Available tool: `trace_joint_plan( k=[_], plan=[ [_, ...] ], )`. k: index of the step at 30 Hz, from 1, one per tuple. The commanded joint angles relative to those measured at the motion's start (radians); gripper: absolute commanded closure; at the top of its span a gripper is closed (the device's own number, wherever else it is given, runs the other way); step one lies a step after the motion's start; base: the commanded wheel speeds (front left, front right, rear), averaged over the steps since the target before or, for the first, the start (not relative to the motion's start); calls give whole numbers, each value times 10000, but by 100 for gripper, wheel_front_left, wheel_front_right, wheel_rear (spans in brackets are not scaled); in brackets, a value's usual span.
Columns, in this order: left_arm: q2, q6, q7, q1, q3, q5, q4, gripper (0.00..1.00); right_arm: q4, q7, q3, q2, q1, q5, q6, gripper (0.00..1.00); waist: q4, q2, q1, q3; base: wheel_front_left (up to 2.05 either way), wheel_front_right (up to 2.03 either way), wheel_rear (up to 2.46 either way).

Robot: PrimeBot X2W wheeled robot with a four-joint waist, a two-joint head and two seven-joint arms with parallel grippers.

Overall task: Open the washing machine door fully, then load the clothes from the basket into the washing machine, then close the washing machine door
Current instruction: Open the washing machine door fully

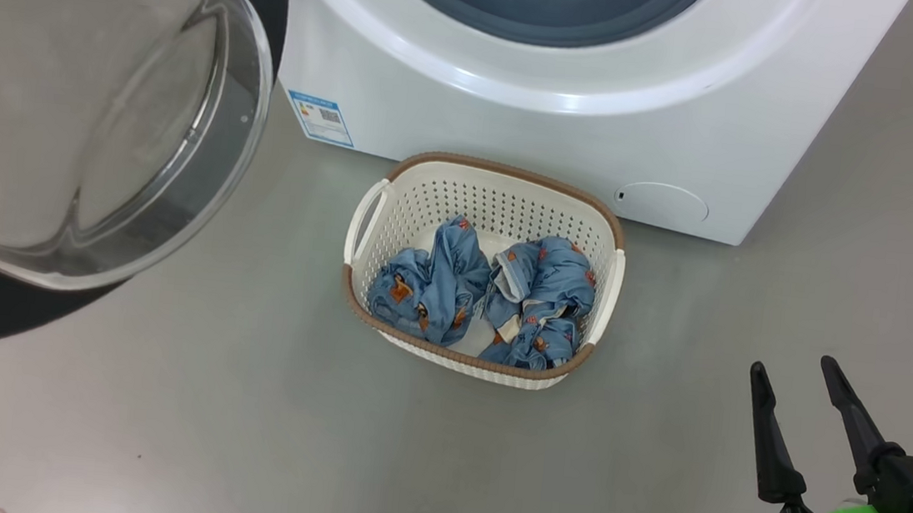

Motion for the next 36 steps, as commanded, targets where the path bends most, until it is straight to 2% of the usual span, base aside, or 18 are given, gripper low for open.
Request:
trace_joint_plan(
  k=[1,9,12,18,24,31,32,33,35,36],
  plan=[
    [490,-39,-51,216,367,171,-358,100,-200,-83,319,-9,-185,-73,16,0,-16,-1,0,-70,0,0,0],
    [-556,-216,-51,1834,479,951,-2258,100,-77,-194,332,75,114,-26,16,0,-49,-1,0,-643,0,0,0],
    [-1052,-333,-51,2595,242,1197,-3055,100,-21,-254,353,100,245,-5,16,0,-96,-1,0,-922,0,0,0],
    [-1647,-562,-51,4072,-433,1563,-4313,100,39,-321,494,129,479,22,16,0,-324,-1,0,-1451,0,0,0],
    [-1938,-775,251,5172,-1563,1701,-5026,100,24,-327,589,136,761,184,16,0,-601,-1,0,-1894,0,0,0],
    [-2005,-1139,960,5667,-2663,1604,-5248,100,68,-316,753,137,1042,289,16,0,-1085,-1,0,-2427,0,0,0],
    [-2010,-1174,1031,5712,-2783,1572,-5237,96,61,-319,758,138,1075,304,16,0,-1164,-1,0,-2489,0,0,0],
    [-2015,-1200,1112,5757,-2892,1537,-5221,74,52,-317,767,138,1108,315,16,0,-1246,-1,0,-2547,0,0,0],
    [-2026,-1239,1212,5815,-3090,1470,-5210,52,15,-316,788,138,1166,338,16,0,-1414,-1,0,-2626,0,0,0],
    [-2033,-1253,1271,5841,-3177,1417,-5183,23,4,-322,793,138,1185,343,16,0,-1492,-1,0,-2659,0,0,0]
  ],
)
